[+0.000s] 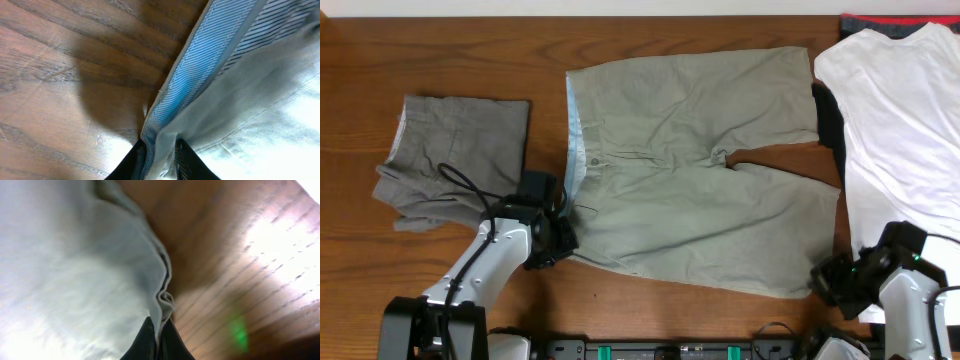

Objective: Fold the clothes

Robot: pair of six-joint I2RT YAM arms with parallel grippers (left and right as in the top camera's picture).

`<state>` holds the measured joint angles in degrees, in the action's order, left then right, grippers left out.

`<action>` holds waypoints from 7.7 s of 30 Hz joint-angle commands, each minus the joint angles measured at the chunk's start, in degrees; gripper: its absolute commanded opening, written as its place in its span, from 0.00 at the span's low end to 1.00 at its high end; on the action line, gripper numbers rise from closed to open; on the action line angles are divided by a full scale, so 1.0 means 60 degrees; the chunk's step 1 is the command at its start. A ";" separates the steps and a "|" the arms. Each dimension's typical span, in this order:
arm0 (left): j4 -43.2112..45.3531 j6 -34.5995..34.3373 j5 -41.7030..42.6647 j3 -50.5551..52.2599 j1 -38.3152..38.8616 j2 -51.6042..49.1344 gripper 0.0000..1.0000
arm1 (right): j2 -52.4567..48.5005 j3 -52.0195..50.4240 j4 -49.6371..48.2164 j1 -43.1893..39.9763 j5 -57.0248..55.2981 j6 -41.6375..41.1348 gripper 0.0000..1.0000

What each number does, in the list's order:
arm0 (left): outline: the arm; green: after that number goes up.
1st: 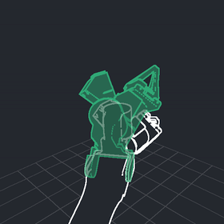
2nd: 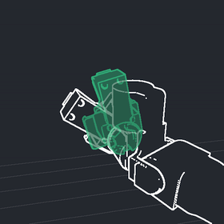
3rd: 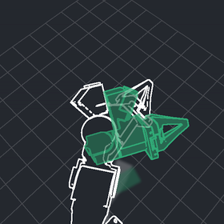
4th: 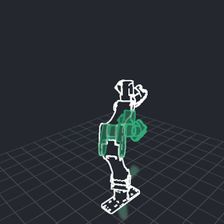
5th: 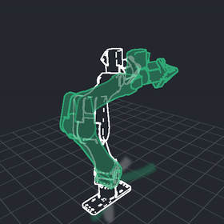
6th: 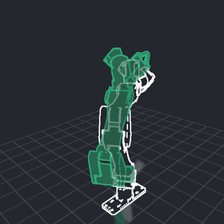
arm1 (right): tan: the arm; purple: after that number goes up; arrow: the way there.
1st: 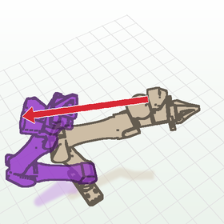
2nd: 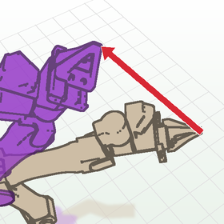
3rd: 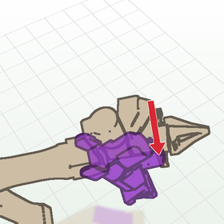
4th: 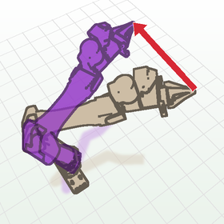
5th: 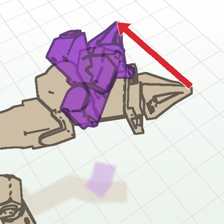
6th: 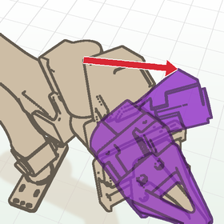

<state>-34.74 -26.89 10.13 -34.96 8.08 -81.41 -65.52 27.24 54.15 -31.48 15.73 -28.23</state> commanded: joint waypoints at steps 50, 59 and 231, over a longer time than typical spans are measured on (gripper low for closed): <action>-0.5661 0.0138 -0.0127 -0.3359 -0.0113 0.4284 0.06 | 0.0044 0.6251 0.2867 0.0823 0.0113 0.2452 0.01; -0.3850 0.0182 -0.0127 -0.3592 -0.0113 0.3606 0.06 | -0.0576 0.6517 0.0412 0.1439 0.1158 0.1184 0.02; 0.1220 0.3413 0.0951 -0.3570 0.1242 -0.3162 0.06 | -0.9067 0.8615 -0.5344 0.5850 0.0284 0.0561 0.04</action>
<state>-27.75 -7.51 16.36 -56.75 15.49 -98.48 -118.80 78.96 23.75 3.16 16.60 -21.82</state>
